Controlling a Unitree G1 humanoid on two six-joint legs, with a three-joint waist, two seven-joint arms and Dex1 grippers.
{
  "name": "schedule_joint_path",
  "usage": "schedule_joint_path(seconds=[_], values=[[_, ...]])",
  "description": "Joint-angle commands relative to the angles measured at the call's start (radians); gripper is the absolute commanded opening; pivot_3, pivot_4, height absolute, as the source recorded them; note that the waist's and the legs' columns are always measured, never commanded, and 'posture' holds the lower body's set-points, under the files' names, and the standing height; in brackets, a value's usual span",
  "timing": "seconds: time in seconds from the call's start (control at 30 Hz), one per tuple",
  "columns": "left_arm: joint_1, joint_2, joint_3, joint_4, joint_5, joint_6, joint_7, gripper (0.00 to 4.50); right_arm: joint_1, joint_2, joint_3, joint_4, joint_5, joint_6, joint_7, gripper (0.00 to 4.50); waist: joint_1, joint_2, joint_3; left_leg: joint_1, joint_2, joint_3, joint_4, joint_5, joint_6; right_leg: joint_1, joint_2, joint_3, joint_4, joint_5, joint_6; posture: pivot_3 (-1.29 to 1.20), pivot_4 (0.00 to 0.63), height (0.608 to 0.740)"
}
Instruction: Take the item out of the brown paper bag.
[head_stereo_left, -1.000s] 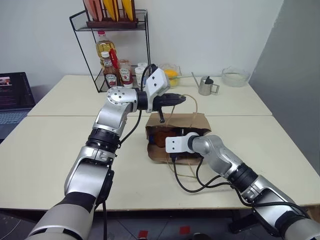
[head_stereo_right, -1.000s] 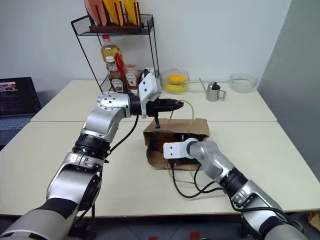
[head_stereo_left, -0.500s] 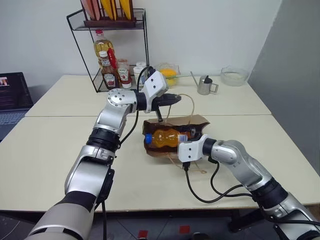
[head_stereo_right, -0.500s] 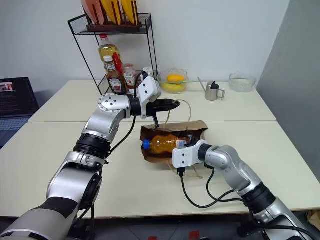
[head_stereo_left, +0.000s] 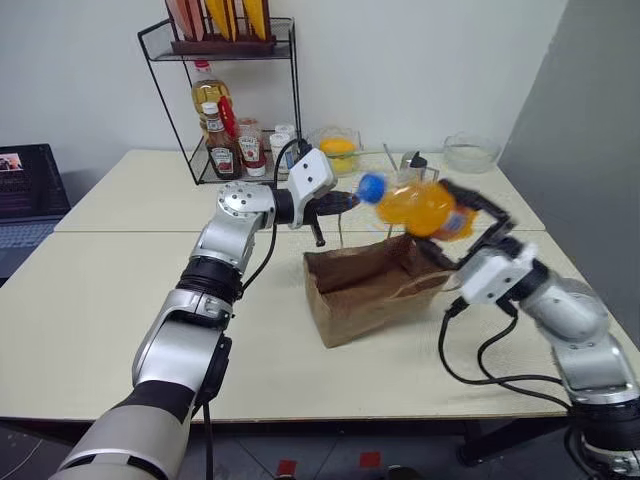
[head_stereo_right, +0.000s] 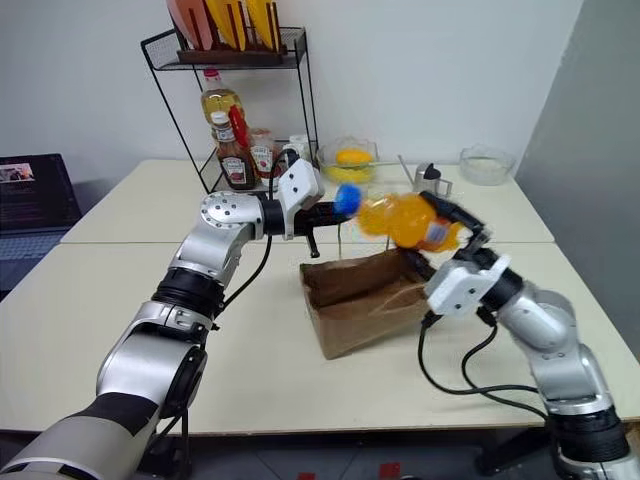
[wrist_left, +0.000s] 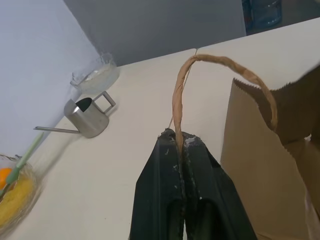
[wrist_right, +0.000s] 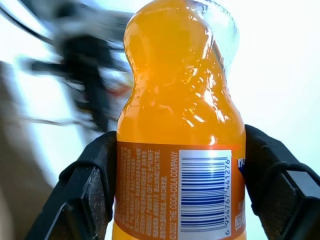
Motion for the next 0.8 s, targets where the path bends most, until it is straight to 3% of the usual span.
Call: schedule_joint_path(seconds=[0.03, 0.3, 0.73, 0.8], values=[[-0.028, 0.004, 0.012, -0.016, 0.005, -0.028, 0.009, 0.0, -0.023, -0.033, -0.108, 0.048, -0.062, 0.098, -0.081, 3.24, 0.001, 0.0, 0.0, 0.0, 0.0, 0.0, 0.0, 0.0, 0.0, 0.0, 0.0, 0.0, 0.0, 0.0, 0.0, 0.0, 0.15, 0.74], [-0.026, -0.001, 0.008, -0.013, 0.015, -0.048, 0.009, 0.0, -0.032, -0.066, -0.051, 0.276, -0.083, 0.464, 0.015, 3.24, -0.001, 0.0, 0.0, 0.0, 0.0, 0.002, 0.0, 0.0, 0.0, 0.0, 0.0, 0.002, 0.0, 0.0, 0.0, 0.0, 0.15, 0.74], [-0.007, 0.008, 0.015, -0.044, 0.012, -0.039, 0.014, 0.0, 0.035, -0.166, 0.147, 0.384, -0.061, 0.555, 0.295, 3.24, -0.007, 0.0, 0.0, 0.0, 0.0, 0.002, 0.0, 0.0, 0.0, 0.0, 0.0, 0.002, 0.0, 0.0, 0.0, 0.0, 0.15, 0.74], [-0.004, 0.012, 0.016, -0.05, 0.011, -0.035, 0.015, 0.0, 0.032, -0.162, 0.136, 0.377, -0.038, 0.567, 0.298, 3.96, -0.007, 0.0, 0.0, 0.0, 0.0, 0.001, 0.0, 0.0, 0.0, 0.0, 0.0, 0.001, 0.0, 0.0, 0.0, 0.0, 0.15, 0.74]])
